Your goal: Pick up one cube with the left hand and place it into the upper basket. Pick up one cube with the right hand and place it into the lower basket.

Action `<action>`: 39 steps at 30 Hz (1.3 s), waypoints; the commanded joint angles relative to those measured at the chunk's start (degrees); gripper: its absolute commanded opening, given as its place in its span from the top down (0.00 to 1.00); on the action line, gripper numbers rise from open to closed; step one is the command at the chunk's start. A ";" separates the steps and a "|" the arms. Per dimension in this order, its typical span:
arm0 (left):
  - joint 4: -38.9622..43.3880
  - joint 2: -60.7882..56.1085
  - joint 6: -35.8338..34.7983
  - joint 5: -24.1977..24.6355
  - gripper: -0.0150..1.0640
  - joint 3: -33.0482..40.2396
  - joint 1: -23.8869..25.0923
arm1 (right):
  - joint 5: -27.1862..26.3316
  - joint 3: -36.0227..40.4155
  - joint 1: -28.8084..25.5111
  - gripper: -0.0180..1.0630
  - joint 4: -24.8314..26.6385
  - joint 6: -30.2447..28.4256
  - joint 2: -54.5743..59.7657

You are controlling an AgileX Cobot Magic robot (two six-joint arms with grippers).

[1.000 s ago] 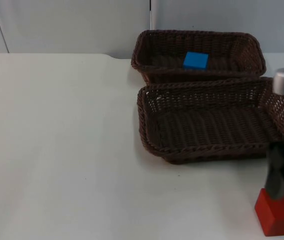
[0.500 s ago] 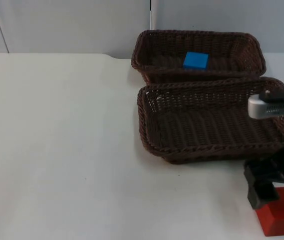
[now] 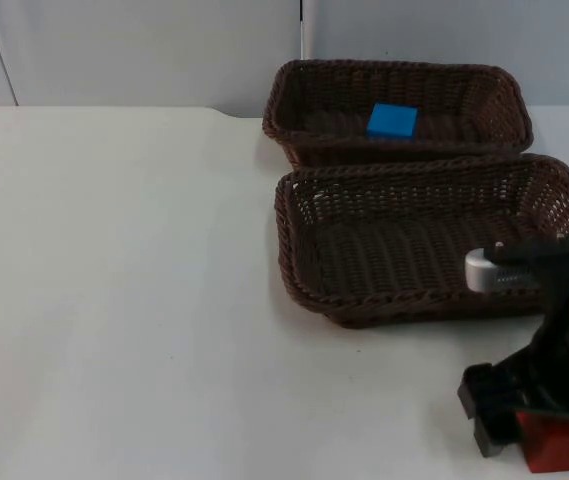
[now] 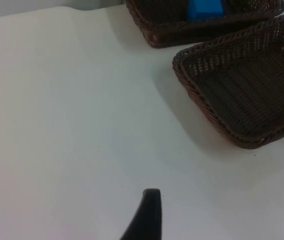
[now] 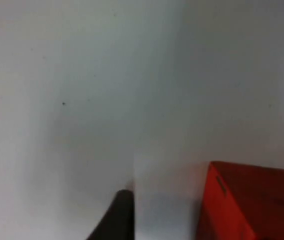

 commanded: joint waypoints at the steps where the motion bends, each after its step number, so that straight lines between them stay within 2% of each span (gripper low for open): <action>1: -0.47 -0.35 -0.04 -0.11 0.25 0.30 0.11 | -0.59 -0.14 0.13 0.21 -0.40 0.05 0.34; 5: -0.47 -0.35 -0.04 -0.11 0.25 0.30 0.11 | 0.39 -0.14 0.13 0.44 -0.40 0.05 0.21; 6: -0.47 -0.35 -0.04 -0.11 0.25 0.30 0.11 | 0.39 -0.14 0.13 0.44 -0.40 0.05 0.21; 9: -0.49 -0.35 -0.04 -0.01 0.25 0.30 0.11 | 0.96 -0.14 0.13 0.70 -0.40 0.05 -1.00; 10: -0.49 -0.35 -0.04 -0.01 0.25 0.30 0.11 | 0.96 -0.14 0.13 0.70 -0.40 0.05 -1.00; 14: -0.49 -0.35 -0.04 -0.01 0.25 0.30 0.11 | 2.49 -0.14 0.27 0.98 -0.40 -0.35 -5.77; 16: -0.49 -0.35 -0.04 -0.01 0.25 0.30 0.11 | 3.26 -0.14 0.27 0.98 -0.40 -0.47 -7.23; 23: -0.49 -0.35 -0.04 -0.01 0.25 0.30 0.11 | 10.95 -0.14 0.27 0.99 -0.16 -3.51 -20.21; 27: -0.38 -0.35 -0.04 0.00 0.25 0.30 0.11 | 13.01 -0.14 0.27 0.99 -0.16 -4.04 -25.29; 32: -0.38 -0.35 -0.04 0.00 0.25 0.30 0.11 | 13.22 -0.14 0.27 0.99 -0.54 -4.04 -30.48; 39: -0.38 -0.35 -0.04 0.00 0.25 0.30 0.11 | 12.90 -0.14 0.27 0.99 -1.66 -4.04 -31.77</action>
